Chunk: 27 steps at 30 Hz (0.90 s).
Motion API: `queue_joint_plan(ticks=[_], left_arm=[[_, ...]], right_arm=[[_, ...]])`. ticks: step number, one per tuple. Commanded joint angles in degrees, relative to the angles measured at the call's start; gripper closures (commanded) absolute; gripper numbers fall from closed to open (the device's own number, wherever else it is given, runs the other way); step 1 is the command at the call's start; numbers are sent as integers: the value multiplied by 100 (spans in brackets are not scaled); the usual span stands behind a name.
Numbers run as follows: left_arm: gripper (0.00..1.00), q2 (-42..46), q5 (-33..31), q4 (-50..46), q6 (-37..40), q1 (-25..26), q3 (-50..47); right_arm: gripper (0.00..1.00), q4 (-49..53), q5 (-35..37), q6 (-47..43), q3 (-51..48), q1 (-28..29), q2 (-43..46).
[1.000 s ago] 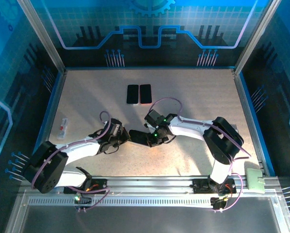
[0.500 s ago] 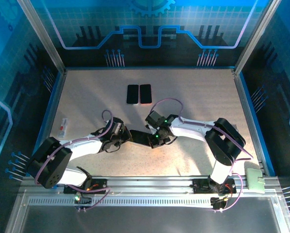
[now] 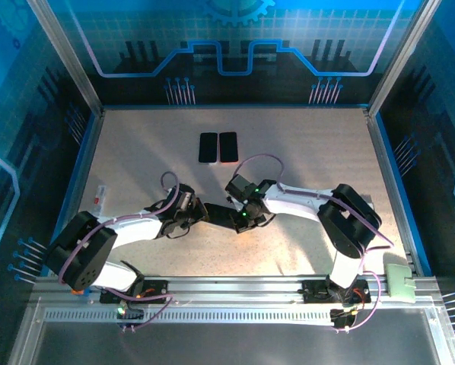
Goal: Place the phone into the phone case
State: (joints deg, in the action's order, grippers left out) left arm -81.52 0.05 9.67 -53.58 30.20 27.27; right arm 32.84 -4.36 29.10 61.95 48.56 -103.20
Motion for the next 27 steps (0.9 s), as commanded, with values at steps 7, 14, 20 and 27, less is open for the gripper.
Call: queue_joint_plan(ticks=[7, 14, 20, 27], left_arm=[[100, -401, 148, 164, 118, -33, -130], [100, -273, 164, 108, 158, -35, -98], [100, 48, 137, -137, 243, -34, -25], [100, 558, 92, -396, 301, -31, 84]], right_arm=[[100, -392, -130, 116, -601, 435, -1233], [100, -129, -188, 138, -430, 246, -501], [100, 334, -177, -54, 161, -143, 350], [100, 470, -109, -328, 622, -536, 512]])
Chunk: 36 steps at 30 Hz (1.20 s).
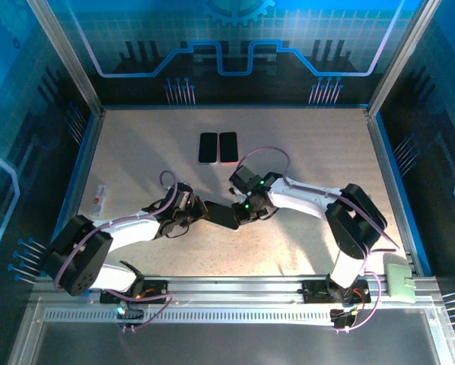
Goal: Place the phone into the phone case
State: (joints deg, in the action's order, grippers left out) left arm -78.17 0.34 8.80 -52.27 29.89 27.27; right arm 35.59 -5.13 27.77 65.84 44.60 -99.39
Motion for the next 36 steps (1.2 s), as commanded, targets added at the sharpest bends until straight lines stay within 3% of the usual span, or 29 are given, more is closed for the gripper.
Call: queue_joint_plan(ticks=[1, 24, 36], left_arm=[[100, 256, 63, -366, 201, -3, 118], [100, -351, 221, 73, 68, -3, -81], [100, -606, 248, 398, -32, -5, -195]], right_arm=[[100, 177, 4, -251, 257, -178, 108], [100, 175, 187, -589, 451, -408, -1039], [100, -362, 6, -347, -321, -124, -1786]])
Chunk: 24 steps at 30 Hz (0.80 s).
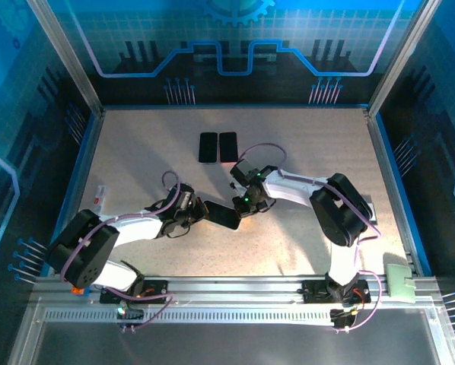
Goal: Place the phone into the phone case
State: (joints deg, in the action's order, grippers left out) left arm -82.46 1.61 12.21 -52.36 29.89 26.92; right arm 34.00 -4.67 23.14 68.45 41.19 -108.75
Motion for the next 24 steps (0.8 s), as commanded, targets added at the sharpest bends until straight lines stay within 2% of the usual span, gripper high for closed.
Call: queue_joint_plan(ticks=[1, 5, 11, 16, 24], left_arm=[[100, -215, 126, 86, -23, -4, -171], [100, -459, 146, 234, -39, -2, -181], [100, -1150, 436, 666, -80, 24, 100], [100, -1858, 715, 790, -13, 157, 711], [100, -2668, 797, 539, 193, 580, 1985]], right_arm=[[100, -275, -50, 169, -679, 240, -865], [100, -622, -251, 443, -1049, 226, -737], [100, -831, -188, 808, -1387, 51, -70], [100, -907, -182, 1089, -1736, -286, 690], [100, -1055, -360, 1431, -2502, -744, 1929]])
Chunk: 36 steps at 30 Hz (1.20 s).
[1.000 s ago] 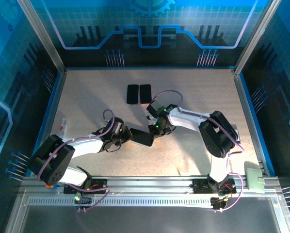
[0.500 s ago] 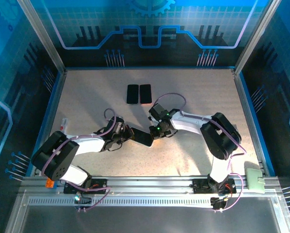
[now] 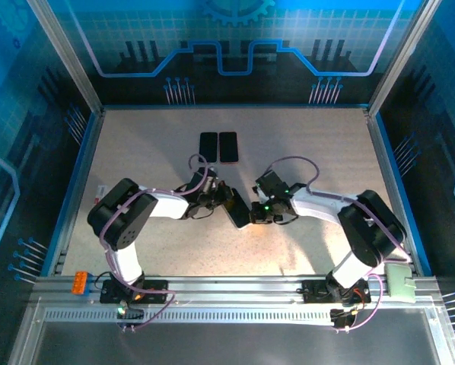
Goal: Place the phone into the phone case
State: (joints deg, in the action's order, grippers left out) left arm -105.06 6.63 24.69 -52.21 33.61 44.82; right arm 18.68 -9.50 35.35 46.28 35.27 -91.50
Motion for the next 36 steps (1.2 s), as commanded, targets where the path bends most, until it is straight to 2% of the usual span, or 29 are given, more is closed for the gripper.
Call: queue_joint_plan(ticks=[1, 9, 14, 17, 25, 36], left_arm=[[100, -492, 307, -752, 214, 245, 339], [100, -849, 348, -1053, 502, 383, 1304], [100, -598, 237, -1254, 731, 350, 1536], [100, -265, 163, -1344, 790, 263, 1418], [100, 565, 91, -1681, 804, 42, 707], [100, 201, 336, -1432, 529, 68, 276]], right_arm=[[100, 506, 155, 209, -330, -160, 321], [100, 611, 254, 175, -590, -154, 874], [100, 502, 257, 52, -651, 45, 1199], [100, 282, -9, 66, -650, 198, 1146], [100, -154, -65, 229, -674, 661, 691], [100, -417, -54, 298, -700, 745, 380]])
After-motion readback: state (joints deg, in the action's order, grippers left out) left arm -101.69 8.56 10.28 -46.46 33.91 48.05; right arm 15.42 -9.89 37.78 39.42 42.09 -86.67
